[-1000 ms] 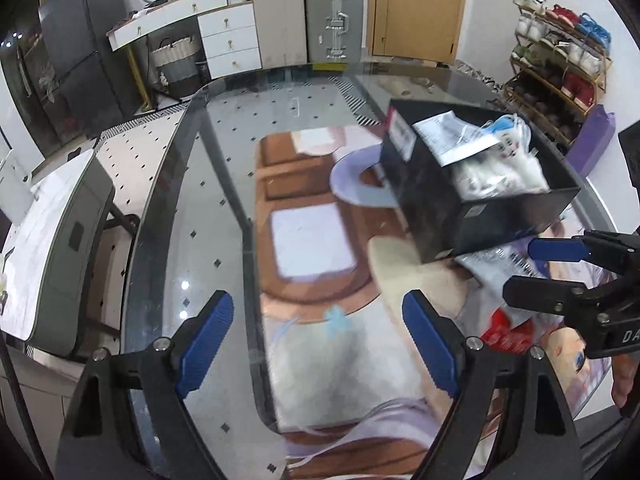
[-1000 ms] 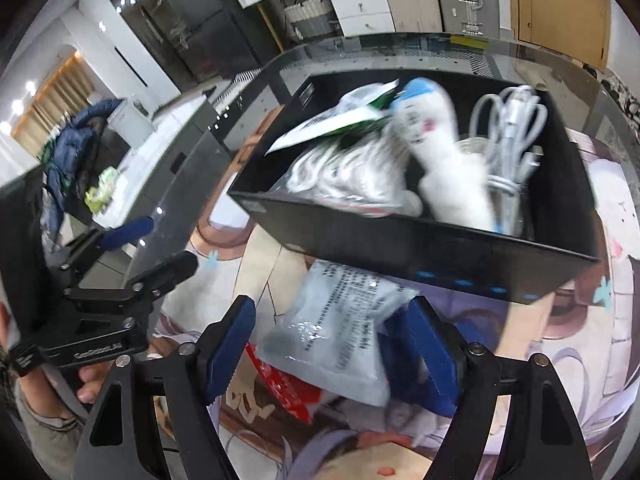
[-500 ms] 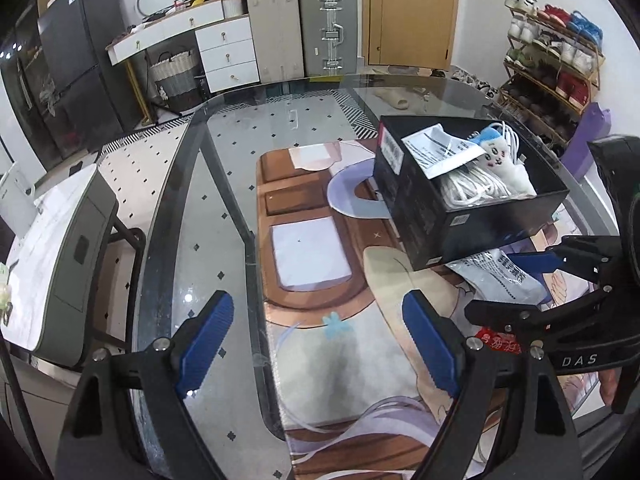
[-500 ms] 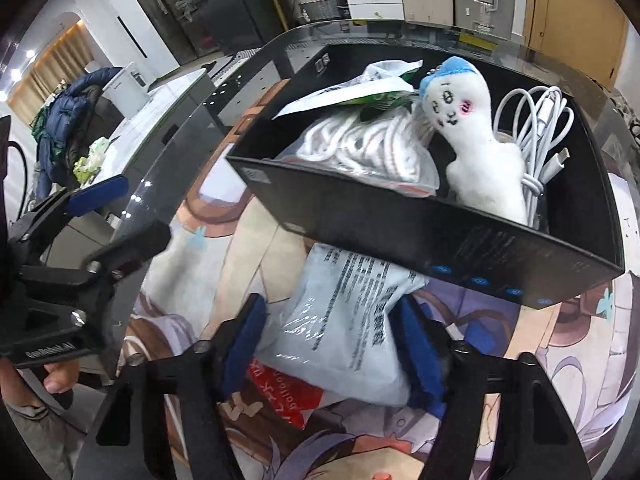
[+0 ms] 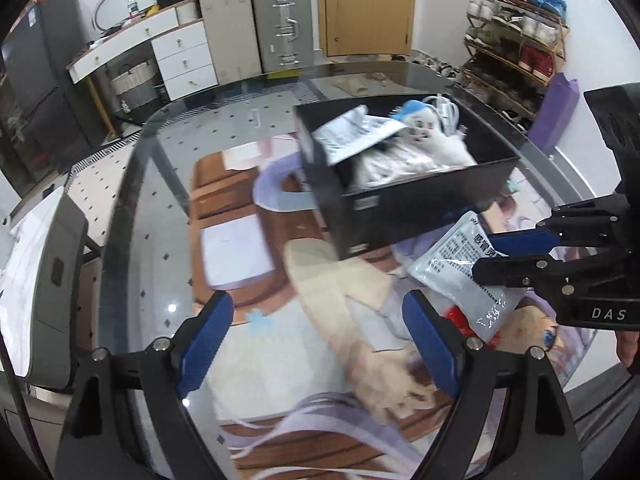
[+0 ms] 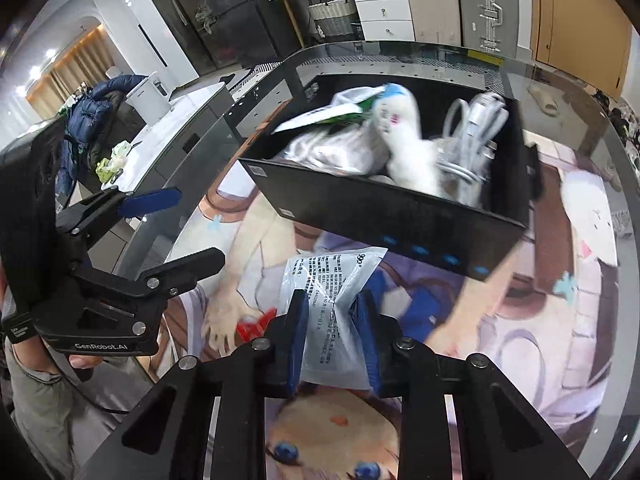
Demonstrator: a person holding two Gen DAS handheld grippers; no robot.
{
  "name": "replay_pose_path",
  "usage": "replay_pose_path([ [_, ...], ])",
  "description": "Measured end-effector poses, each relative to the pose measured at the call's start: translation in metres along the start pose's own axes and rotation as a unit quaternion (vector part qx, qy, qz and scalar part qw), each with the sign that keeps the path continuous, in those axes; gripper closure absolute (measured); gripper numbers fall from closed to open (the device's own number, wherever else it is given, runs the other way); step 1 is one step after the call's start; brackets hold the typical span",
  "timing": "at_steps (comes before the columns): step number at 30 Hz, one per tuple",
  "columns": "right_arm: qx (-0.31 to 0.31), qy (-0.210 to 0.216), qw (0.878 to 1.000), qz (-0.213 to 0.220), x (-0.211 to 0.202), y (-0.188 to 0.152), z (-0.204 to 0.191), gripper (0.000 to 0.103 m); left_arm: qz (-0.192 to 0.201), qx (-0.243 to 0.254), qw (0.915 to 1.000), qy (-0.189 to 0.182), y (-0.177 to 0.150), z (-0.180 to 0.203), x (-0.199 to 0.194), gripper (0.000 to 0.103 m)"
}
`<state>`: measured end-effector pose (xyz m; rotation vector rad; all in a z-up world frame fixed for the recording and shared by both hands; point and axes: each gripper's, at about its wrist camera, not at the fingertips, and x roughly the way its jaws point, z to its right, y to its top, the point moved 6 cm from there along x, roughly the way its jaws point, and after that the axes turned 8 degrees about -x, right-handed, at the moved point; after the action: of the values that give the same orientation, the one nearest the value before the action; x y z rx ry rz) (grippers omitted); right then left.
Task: Organize soft objects
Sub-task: 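Grasp the red balloon-glue packet with the left tool while the right tool grasps a white medicine sachet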
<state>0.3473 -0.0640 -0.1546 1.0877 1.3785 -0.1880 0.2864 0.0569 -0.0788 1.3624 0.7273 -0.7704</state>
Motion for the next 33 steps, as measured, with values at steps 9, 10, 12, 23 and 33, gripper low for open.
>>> replay_pose_path([
  [9, -0.011, -0.006, 1.000, -0.012, 0.007, -0.005, 0.001, 0.027, -0.001, -0.029, 0.9996, -0.001, 0.003, -0.012, -0.002, 0.016],
  [10, -0.019, -0.012, 1.000, -0.015, 0.009, -0.005, -0.002, 0.027, -0.003, -0.029, 0.9996, 0.000, 0.002, -0.013, -0.001, 0.016],
  [12, -0.024, -0.019, 0.999, -0.025, 0.014, -0.007, -0.005, 0.027, -0.003, -0.030, 0.9995, 0.004, 0.000, -0.018, -0.001, 0.016],
  [23, 0.002, 0.012, 1.000, -0.029, 0.019, -0.018, 0.019, 0.052, 0.002, -0.009, 0.9999, -0.005, -0.003, -0.008, -0.007, 0.016],
  [33, -0.020, -0.004, 1.000, -0.008, -0.002, -0.018, 0.016, 0.066, -0.015, 0.043, 0.9986, -0.027, -0.016, 0.030, 0.001, 0.016],
])
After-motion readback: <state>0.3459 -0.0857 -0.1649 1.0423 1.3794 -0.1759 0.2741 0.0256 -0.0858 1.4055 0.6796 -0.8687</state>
